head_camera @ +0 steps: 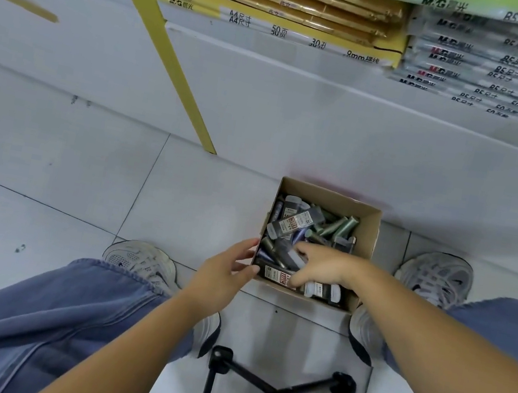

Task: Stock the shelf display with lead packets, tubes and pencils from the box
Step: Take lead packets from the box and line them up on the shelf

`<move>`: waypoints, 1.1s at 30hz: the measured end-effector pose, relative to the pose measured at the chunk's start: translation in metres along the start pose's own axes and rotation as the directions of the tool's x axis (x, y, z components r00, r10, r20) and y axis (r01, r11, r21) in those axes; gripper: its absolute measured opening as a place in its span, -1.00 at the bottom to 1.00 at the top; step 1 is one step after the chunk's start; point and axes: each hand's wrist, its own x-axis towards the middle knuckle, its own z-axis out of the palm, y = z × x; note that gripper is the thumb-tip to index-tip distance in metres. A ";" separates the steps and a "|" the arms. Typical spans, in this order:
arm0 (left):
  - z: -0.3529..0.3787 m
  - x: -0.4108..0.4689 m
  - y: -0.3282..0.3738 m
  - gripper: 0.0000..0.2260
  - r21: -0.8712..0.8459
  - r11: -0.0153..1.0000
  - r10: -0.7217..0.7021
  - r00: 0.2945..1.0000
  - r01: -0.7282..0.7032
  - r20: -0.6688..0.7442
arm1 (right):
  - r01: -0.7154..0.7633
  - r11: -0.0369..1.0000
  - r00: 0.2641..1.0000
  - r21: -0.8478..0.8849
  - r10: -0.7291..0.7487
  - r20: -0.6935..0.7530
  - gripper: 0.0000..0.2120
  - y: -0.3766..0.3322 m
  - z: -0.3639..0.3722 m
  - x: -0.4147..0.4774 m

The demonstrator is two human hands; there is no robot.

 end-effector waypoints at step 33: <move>-0.076 -0.094 0.222 -0.77 -0.536 0.759 0.345 0.926 -0.370 -0.152 | 0.684 0.654 0.715 0.323 -0.515 -0.473 -0.52 -0.106 -0.099 -0.266</move>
